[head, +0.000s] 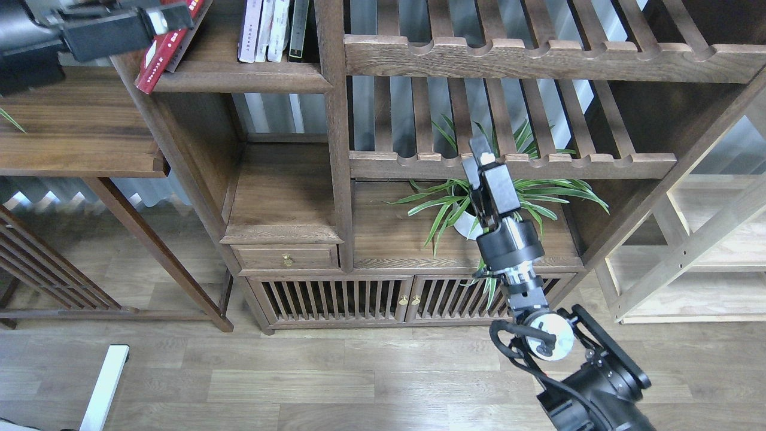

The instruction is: Organize books on shelf

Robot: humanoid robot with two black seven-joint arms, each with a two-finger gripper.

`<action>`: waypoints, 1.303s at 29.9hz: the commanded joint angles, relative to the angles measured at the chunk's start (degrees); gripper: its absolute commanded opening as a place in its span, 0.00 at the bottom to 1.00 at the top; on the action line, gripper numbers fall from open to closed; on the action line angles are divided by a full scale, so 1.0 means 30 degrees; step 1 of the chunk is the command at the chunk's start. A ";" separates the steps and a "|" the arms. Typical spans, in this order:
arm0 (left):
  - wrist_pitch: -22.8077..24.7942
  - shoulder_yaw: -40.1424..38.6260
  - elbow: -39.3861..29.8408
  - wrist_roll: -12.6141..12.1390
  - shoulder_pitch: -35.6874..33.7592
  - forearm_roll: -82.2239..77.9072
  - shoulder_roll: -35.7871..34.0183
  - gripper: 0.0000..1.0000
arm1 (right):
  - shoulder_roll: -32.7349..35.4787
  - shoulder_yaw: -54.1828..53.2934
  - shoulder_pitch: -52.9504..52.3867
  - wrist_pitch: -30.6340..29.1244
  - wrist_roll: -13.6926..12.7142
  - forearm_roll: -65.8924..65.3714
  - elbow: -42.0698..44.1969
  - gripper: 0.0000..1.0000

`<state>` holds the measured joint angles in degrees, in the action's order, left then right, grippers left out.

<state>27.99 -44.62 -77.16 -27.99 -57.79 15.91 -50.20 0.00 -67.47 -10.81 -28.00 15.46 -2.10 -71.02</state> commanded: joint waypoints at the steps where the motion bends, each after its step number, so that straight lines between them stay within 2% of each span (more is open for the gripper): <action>1: 0.0003 -0.0067 -0.0236 -0.0002 0.1476 0.0758 0.0911 0.99 | -0.0001 0.0224 -0.0759 0.0000 -0.0028 -0.0002 -0.0029 1.00; 5: 0.0003 -0.0388 -0.0120 0.0132 0.3469 0.2166 0.2930 0.99 | -0.0001 0.0254 -0.1024 0.0000 -0.0028 -0.0002 -0.0058 1.00; 11: 0.0003 -0.1207 0.0788 0.0191 0.6311 0.2520 0.7467 0.99 | -0.0001 0.1072 -0.0995 0.0000 -0.0028 -0.0178 -0.0088 1.00; 17: 0.0003 -0.3667 0.1580 0.0338 0.7633 0.2520 1.1691 0.99 | -0.0001 0.1631 -0.1112 0.0000 -0.0057 -0.0236 -0.0087 1.00; 39: 0.0003 -0.3963 0.1288 0.0220 0.8571 0.2403 1.1754 0.99 | -0.0001 0.2215 -0.1230 0.0000 0.0089 -0.0354 -0.0146 1.00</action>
